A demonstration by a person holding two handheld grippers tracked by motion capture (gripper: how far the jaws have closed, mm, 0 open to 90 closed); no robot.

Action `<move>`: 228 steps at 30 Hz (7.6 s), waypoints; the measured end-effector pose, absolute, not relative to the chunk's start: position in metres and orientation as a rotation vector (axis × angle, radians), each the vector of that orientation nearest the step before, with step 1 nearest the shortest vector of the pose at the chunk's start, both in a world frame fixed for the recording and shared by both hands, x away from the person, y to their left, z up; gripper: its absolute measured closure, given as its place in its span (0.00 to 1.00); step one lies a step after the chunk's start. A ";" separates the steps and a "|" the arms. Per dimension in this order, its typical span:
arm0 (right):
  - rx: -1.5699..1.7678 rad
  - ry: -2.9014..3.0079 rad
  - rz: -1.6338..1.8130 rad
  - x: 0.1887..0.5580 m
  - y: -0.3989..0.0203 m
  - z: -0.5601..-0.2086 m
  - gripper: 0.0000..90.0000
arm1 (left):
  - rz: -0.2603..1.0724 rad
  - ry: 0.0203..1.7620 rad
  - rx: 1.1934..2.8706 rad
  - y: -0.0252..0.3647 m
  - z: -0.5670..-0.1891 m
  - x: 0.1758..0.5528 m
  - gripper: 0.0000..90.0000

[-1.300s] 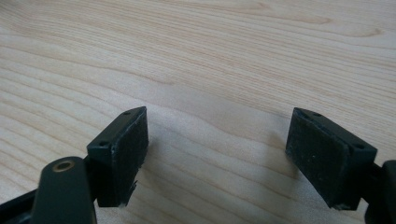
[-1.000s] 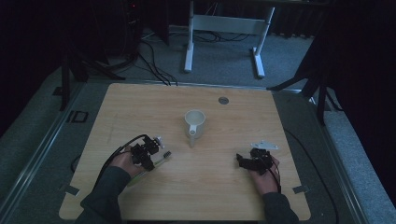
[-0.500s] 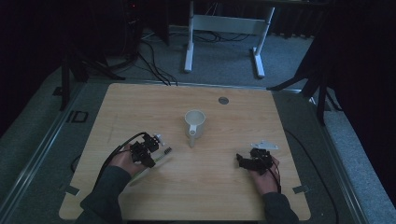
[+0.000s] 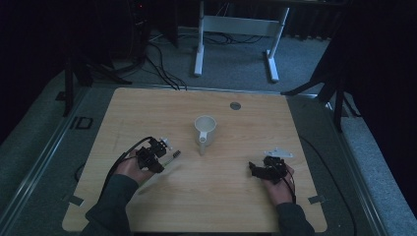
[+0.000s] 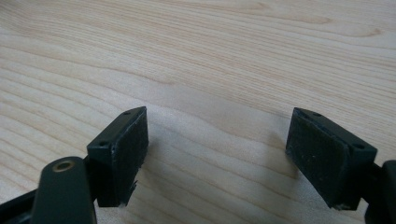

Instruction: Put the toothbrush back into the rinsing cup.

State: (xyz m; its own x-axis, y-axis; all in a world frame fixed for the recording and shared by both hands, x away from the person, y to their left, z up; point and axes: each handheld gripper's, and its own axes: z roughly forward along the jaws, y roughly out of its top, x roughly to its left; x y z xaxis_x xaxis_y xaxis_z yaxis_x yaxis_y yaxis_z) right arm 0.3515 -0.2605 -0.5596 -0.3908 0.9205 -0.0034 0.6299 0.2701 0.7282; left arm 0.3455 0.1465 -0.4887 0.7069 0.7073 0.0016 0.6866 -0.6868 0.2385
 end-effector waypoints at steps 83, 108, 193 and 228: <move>1.397 2.119 0.913 0.352 -0.260 -0.560 0.23 | 0.327 1.195 2.368 0.148 -0.464 0.344 0.88; 1.397 2.119 0.914 0.352 -0.260 -0.560 0.23 | 0.368 1.192 2.296 0.147 -0.460 0.344 0.88; 1.399 2.119 0.914 0.352 -0.260 -0.560 0.23 | 0.481 1.090 2.058 0.137 -0.447 0.339 0.88; 1.399 2.119 0.913 0.352 -0.260 -0.559 0.23 | 0.527 1.046 1.998 0.135 -0.436 0.337 0.88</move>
State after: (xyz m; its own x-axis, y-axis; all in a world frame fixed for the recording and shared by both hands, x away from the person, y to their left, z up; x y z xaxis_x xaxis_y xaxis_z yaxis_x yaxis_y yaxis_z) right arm 0.3517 -0.2603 -0.5595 -0.3918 0.9200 -0.0026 0.6302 0.2704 0.7279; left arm 0.3372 0.1349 -0.4363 0.5709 0.8210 -0.0025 0.4863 -0.3357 0.8068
